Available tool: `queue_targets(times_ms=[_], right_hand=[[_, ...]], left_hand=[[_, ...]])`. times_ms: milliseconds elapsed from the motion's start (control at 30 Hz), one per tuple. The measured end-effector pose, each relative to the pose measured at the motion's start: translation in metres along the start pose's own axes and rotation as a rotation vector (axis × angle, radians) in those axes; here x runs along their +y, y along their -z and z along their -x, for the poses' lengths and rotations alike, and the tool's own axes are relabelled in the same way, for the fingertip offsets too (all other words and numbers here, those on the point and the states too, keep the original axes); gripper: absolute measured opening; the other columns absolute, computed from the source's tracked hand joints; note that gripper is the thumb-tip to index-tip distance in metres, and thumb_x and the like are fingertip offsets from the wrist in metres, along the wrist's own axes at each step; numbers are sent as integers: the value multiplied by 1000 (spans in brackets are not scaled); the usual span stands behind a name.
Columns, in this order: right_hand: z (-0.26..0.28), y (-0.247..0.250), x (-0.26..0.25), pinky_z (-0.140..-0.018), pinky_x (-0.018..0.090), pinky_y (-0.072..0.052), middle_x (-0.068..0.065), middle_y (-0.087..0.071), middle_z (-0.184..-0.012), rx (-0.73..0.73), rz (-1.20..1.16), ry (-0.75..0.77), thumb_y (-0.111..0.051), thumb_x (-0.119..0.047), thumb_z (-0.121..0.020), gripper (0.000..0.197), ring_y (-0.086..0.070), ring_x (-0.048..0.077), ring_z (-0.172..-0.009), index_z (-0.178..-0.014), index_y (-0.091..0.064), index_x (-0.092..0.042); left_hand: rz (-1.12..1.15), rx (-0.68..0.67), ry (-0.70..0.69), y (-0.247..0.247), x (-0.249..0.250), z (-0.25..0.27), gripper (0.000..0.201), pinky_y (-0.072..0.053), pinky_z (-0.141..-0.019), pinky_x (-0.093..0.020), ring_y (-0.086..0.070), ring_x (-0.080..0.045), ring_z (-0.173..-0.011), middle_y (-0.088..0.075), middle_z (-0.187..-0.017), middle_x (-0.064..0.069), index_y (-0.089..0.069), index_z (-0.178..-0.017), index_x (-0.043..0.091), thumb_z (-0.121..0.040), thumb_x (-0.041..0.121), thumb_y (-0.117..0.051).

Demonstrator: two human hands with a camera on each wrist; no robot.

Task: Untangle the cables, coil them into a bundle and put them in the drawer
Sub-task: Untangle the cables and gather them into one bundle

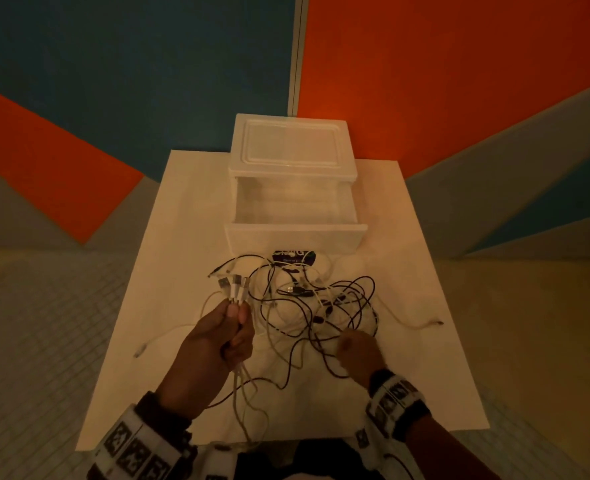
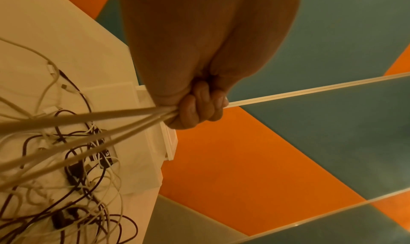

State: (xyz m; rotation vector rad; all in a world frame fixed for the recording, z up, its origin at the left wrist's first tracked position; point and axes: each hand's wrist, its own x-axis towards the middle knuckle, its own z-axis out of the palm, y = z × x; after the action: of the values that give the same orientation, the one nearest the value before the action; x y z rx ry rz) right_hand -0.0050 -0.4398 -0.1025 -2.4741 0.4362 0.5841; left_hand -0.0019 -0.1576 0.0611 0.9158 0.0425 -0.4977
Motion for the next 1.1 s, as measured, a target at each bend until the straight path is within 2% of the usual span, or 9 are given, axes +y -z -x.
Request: queue_targets(times_ms=[67,167,367,500,600,700,833,933,1100], right_hand=[[-7,23,45,-76,40,-55,10,-67,-88,114,-38,-262,-52,-19,-85,12,-65,30,-85,-79,-62,-15],[-27,66,90,-72,36,-57,13,-66,-91,106,-88,-556,-52,-27,-94,33,-66,31,-84,-111,-64,-2],[-60,87,99,-96,45,-47,26,-53,-134,248,-85,-617,-54,-41,-96,53,-54,40,-118,-129,-55,1],[-68,84,84,-108,42,-40,20,-43,-146,394,-290,-486,-52,-25,-96,49,-45,36,-130,-140,-44,-7],[-66,107,49,-86,55,-54,19,-69,-100,565,-793,-379,-56,-9,-92,11,-66,35,-89,-101,-60,-3],[-28,134,-22,-76,46,-56,-5,-66,-69,642,-1140,99,-55,10,-90,24,-65,21,-66,-82,-52,-13],[58,143,-124,-62,32,-56,7,-64,-61,456,-912,533,-60,-7,-92,11,-62,27,-55,-83,-55,-8],[94,121,-165,-49,26,-47,4,-62,-59,298,-823,580,-61,-11,-93,15,-56,15,-48,-79,-57,-9],[109,90,-187,-60,11,-46,-8,-68,-73,208,-750,615,-60,-9,-94,9,-63,2,-65,-85,-63,-10]], left_hand=[[1,14,-8,-1,-3,-5,32,-25,-48,-23,-20,-11,-52,-31,-64,-2,-55,-78,13,-80,40,-72],[-17,46,-11,-5,-7,-11,21,-25,-50,-24,-20,-12,-53,-29,-66,-4,-56,-77,13,-91,28,-51],[-66,47,-6,-9,-12,-12,24,-20,-52,-29,-19,-13,-55,-28,-67,-5,-52,-83,9,-97,24,-41],[-57,74,-3,-6,-11,-11,24,-22,-50,-27,-17,-14,-55,-28,-66,-6,-53,-81,9,-96,25,-43],[-23,100,4,-6,-7,-15,26,-25,-49,-25,-19,-14,-55,-30,-66,-5,-55,-79,10,-97,23,-43],[-34,119,-20,-8,-5,-21,27,-29,-51,-24,-26,-13,-55,-34,-67,-5,-55,-79,10,-99,21,-40],[-72,119,-65,-22,-1,-27,21,-28,-55,-26,-30,-12,-57,-40,-69,-3,-50,-84,8,-100,18,-40],[-109,157,-97,-34,0,-30,19,-27,-57,-28,-32,-13,-60,-42,-71,-3,-52,-89,5,-98,16,-39],[-84,219,-165,-39,-2,-30,20,-33,-59,-27,-35,-16,-65,-45,-72,-4,-57,-87,5,-97,14,-43]])
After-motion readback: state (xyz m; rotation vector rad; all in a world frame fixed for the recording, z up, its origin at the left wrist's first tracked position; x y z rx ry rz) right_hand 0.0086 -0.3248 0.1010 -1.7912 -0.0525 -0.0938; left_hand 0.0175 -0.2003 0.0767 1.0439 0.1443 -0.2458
